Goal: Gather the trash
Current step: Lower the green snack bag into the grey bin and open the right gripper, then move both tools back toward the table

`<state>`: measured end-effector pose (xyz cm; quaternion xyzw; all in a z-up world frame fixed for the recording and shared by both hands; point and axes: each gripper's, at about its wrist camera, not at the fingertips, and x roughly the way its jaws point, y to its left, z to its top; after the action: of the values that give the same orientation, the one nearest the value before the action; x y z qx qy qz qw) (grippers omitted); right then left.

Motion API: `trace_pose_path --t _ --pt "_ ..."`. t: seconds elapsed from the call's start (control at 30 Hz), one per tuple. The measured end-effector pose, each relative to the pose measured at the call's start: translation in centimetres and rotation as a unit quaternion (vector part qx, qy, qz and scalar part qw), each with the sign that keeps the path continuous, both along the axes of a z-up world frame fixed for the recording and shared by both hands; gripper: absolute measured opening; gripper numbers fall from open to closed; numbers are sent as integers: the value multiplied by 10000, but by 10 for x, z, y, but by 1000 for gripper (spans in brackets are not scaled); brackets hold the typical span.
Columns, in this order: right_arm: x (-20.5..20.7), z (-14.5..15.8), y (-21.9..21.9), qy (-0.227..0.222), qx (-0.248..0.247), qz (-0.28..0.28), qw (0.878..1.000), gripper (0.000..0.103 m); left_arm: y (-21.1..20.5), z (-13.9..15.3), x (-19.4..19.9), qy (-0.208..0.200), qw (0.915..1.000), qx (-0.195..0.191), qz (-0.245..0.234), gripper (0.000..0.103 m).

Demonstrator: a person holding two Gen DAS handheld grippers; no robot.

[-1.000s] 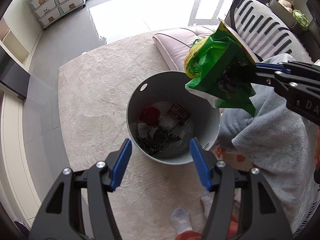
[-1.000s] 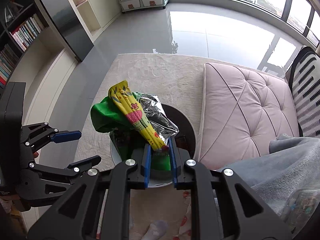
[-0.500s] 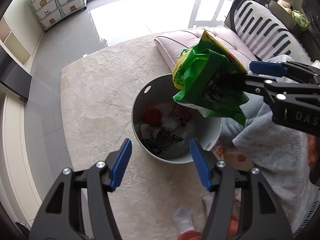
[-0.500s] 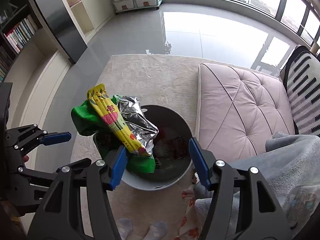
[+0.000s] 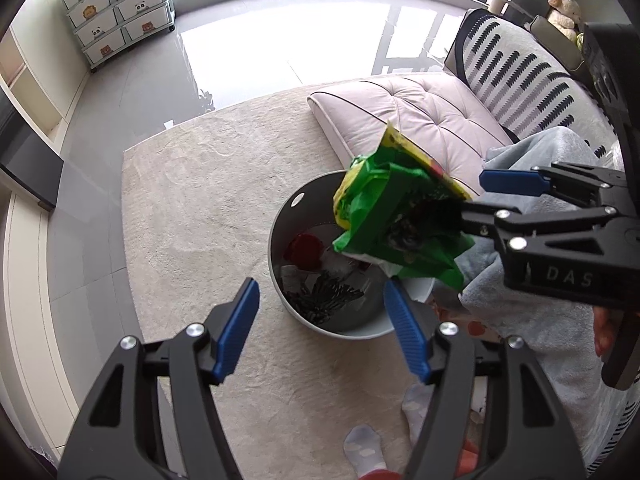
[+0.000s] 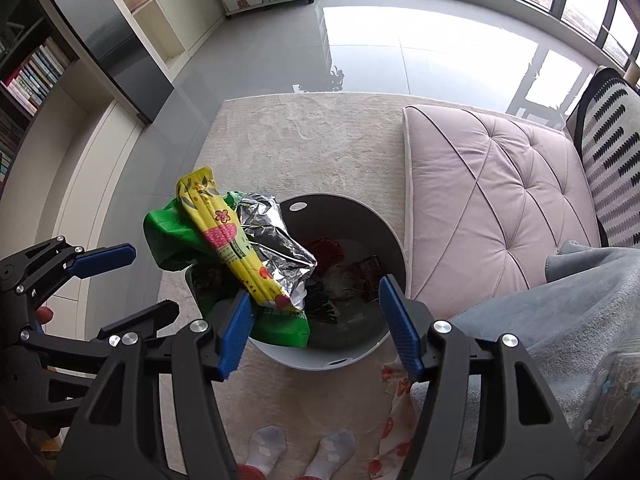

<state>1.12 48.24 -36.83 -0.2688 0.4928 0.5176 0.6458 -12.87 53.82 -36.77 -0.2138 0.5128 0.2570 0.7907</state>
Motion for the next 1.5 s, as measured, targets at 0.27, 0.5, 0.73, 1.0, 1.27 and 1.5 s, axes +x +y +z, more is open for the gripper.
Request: trace_pose_path --t 0.27,0.5,0.73,1.0,1.27,1.5 --pt "0 1 -4 -13 3 113 9999 59 10 3 13 -156 9998 57 -65 68" --pt "6 6 -8 -23 67 36 10000 59 11 0 18 -67 9999 74 -109 68" --pt "10 18 -24 -63 169 -198 9996 59 0 7 18 22 9996 81 -273 68" --pt "9 43 -77 -118 404 -788 9960 59 -35 29 20 150 9973 243 -676 68" --pt "16 68 -161 -204 631 -1492 9866 59 -93 57 39 106 9917 450 -1204 71" --pt "32 87 -264 -379 772 -2176 9722 59 -177 63 64 205 9807 461 -1890 71"
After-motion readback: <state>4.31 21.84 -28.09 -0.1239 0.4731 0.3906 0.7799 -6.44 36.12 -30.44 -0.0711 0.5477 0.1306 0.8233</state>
